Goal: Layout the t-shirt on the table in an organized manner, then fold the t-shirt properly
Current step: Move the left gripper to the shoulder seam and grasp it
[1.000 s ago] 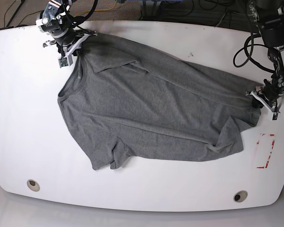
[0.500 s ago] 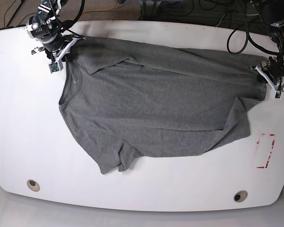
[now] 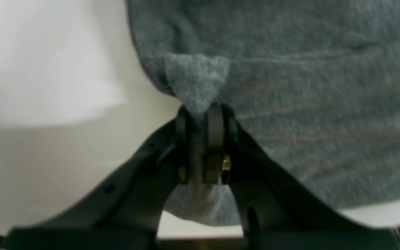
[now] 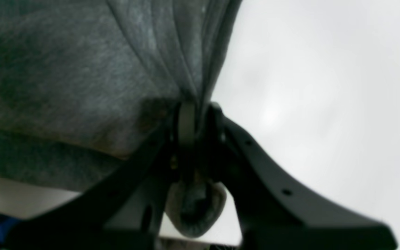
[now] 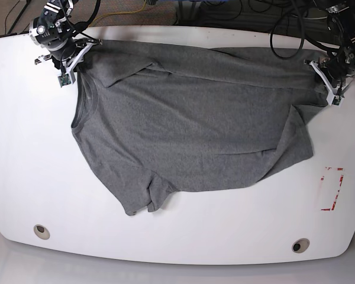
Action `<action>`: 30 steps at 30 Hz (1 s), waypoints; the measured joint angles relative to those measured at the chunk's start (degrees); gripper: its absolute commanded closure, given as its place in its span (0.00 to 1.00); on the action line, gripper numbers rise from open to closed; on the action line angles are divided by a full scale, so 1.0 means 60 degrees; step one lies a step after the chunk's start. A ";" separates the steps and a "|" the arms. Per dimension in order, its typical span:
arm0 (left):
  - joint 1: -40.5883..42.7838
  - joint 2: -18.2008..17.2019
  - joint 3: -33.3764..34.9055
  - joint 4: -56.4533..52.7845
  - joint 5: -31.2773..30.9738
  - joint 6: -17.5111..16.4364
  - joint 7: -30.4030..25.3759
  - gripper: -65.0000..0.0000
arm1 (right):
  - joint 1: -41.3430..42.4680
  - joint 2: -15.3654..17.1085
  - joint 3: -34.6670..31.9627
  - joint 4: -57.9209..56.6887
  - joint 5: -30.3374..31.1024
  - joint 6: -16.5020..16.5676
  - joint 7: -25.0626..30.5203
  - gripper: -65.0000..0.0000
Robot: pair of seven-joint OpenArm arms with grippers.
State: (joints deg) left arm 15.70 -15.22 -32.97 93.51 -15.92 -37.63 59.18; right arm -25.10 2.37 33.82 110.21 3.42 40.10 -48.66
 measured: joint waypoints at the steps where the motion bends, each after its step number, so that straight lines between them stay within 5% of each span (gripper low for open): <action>1: 0.0062 0.0029 0.0004 0.0058 0.0004 0.0004 -0.0004 0.93 | -0.0087 0.0007 0.0000 0.0018 0.0004 0.0000 0.0000 0.90; 16: 0.0160 -0.0015 0.0004 0.0248 0.0011 0.0004 0.0066 0.88 | -0.0474 -0.0062 0.0000 0.0080 -0.0018 0.0000 -0.0004 0.87; 26: 0.0142 -0.0033 0.0018 0.0561 0.0066 -0.0022 0.0124 0.20 | -0.0364 -0.0018 0.0062 0.0080 -0.0015 -0.0004 0.0004 0.23; 30: 0.0164 -0.0033 0.0015 0.1231 0.0080 -0.0026 0.0171 0.20 | -0.0361 -0.0025 0.0062 0.0080 -0.0004 0.0000 0.0025 0.07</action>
State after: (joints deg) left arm 16.69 -15.42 -32.88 100.90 -15.44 -37.78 60.20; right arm -27.27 2.22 34.20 110.69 3.40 40.10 -48.51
